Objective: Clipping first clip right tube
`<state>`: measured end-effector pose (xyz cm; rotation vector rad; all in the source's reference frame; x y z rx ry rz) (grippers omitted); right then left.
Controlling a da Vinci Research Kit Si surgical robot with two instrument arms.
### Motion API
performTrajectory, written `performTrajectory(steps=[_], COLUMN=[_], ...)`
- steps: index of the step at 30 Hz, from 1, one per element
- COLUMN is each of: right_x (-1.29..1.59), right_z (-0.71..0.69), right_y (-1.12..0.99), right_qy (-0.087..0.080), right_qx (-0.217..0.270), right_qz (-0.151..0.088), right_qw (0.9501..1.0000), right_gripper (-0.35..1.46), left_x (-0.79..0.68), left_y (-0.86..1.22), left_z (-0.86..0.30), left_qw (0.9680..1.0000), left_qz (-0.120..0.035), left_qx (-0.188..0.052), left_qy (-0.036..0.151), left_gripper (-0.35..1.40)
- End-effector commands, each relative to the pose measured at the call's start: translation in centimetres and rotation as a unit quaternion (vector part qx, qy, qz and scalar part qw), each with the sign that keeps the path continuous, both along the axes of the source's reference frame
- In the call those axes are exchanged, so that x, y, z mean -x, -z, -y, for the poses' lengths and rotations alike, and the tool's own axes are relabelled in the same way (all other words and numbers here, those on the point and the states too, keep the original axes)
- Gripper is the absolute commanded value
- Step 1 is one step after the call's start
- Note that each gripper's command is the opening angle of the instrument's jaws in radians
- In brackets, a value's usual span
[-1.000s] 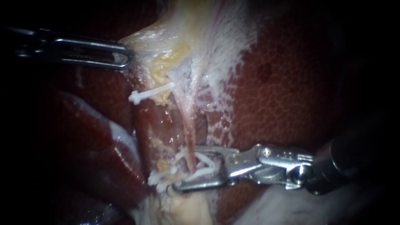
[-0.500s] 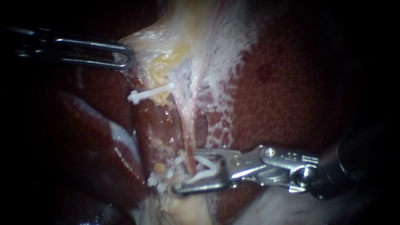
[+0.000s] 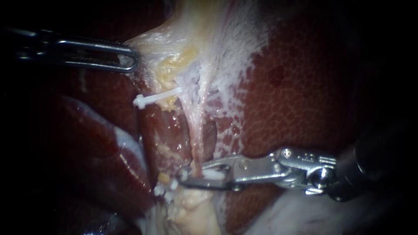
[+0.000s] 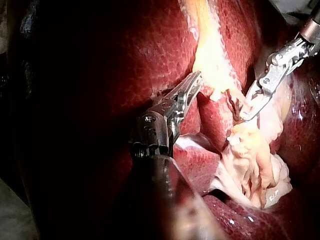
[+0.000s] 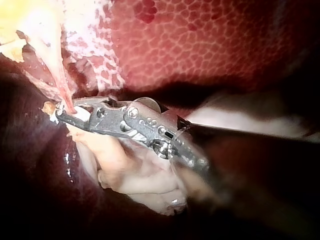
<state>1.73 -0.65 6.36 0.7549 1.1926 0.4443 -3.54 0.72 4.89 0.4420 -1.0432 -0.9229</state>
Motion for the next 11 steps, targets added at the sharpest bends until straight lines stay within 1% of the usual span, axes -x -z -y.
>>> performTrajectory(steps=[1,11], right_x=[0.0,0.0], right_z=[0.01,0.04], right_y=[-0.01,-0.02], right_qy=[0.0,0.001], right_qx=[0.001,0.002], right_qz=[0.0,-0.001], right_qw=[1.0,1.0], right_gripper=[-0.35,-0.34], left_x=[0.0,0.0], left_y=[0.0,0.0], left_z=[0.0,0.0], left_qw=[1.0,1.0], left_qz=[0.0,0.0], left_qx=[0.0,0.0], left_qy=[0.0,0.0], left_gripper=[-0.35,-0.35])
